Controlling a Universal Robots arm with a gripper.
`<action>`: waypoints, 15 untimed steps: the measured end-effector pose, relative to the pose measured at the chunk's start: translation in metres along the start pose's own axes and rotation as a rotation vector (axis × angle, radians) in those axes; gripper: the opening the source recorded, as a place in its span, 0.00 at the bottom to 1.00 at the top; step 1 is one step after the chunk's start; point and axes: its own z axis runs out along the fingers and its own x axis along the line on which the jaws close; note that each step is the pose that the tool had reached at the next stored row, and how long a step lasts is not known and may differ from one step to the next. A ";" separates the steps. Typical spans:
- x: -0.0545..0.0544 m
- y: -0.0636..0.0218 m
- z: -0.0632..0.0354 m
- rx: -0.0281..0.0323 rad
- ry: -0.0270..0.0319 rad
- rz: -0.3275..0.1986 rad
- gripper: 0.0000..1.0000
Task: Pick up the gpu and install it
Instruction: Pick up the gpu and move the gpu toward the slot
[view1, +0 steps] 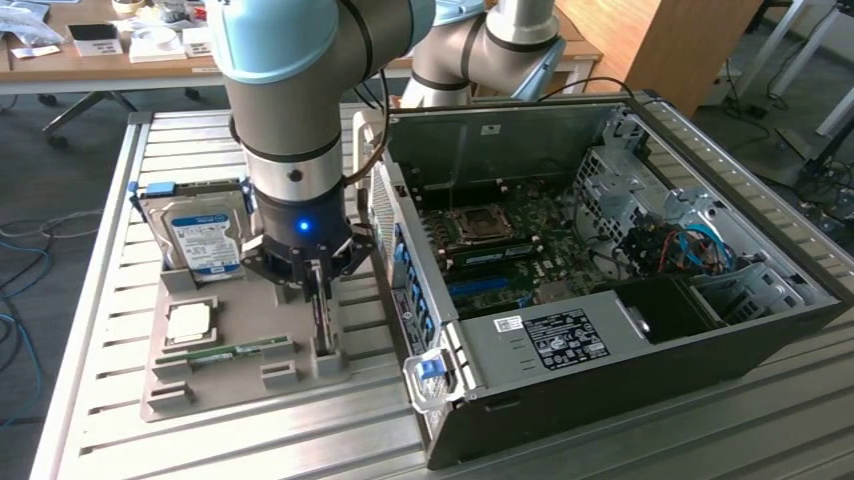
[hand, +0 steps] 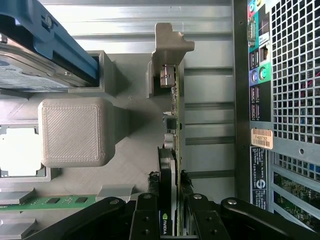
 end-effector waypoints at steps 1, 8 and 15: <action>0.000 0.0000 -0.0001 0.0001 0.0001 0.000 0.27; 0.000 0.0000 -0.0002 0.0001 0.0002 0.000 0.27; 0.000 0.0003 -0.0071 0.0002 0.0002 0.000 0.27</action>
